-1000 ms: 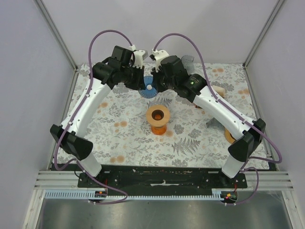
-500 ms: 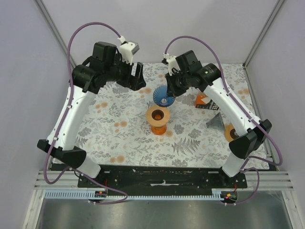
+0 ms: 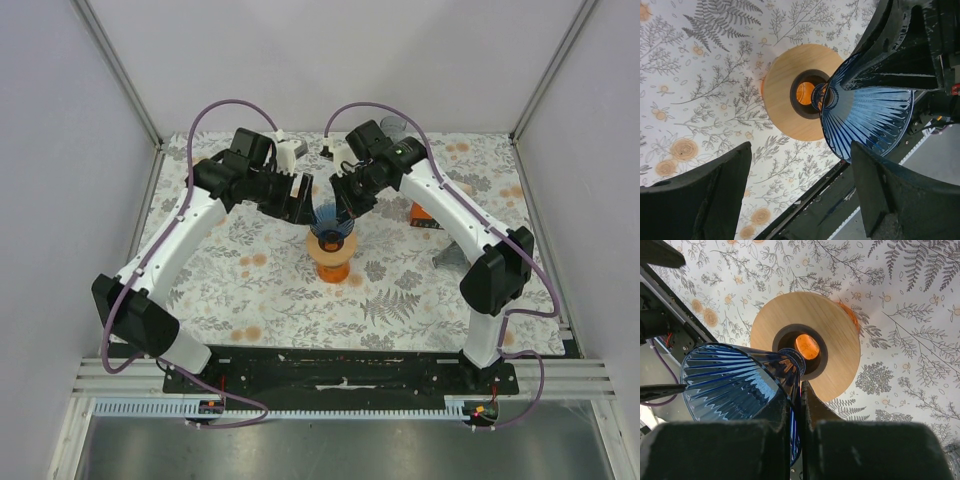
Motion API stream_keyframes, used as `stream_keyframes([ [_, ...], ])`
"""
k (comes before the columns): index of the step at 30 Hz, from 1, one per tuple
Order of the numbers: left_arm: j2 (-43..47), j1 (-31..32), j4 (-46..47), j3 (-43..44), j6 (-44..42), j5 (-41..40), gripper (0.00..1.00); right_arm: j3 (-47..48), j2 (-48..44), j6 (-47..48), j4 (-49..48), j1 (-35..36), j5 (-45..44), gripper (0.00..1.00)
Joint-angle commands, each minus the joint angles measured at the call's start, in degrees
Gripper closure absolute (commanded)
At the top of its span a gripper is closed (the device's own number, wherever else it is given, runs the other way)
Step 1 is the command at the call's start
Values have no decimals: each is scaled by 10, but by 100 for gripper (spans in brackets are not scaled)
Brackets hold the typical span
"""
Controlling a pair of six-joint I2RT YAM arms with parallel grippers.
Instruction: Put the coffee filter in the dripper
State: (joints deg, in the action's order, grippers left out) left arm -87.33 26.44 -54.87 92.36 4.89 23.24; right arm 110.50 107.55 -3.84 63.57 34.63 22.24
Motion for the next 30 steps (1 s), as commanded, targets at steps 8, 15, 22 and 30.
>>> stream_keyframes([
  [8,3,11,82,-53,50,37,44,-26,4,3,-42,-1,10,100],
  [15,-1,12,102,-87,59,42,65,-56,3,4,-71,-1,14,100],
  [22,-8,20,114,-101,60,38,78,-92,-2,4,-100,-4,-7,100],
  [30,-14,27,131,-140,58,18,98,-170,-31,0,-172,-4,-18,100],
])
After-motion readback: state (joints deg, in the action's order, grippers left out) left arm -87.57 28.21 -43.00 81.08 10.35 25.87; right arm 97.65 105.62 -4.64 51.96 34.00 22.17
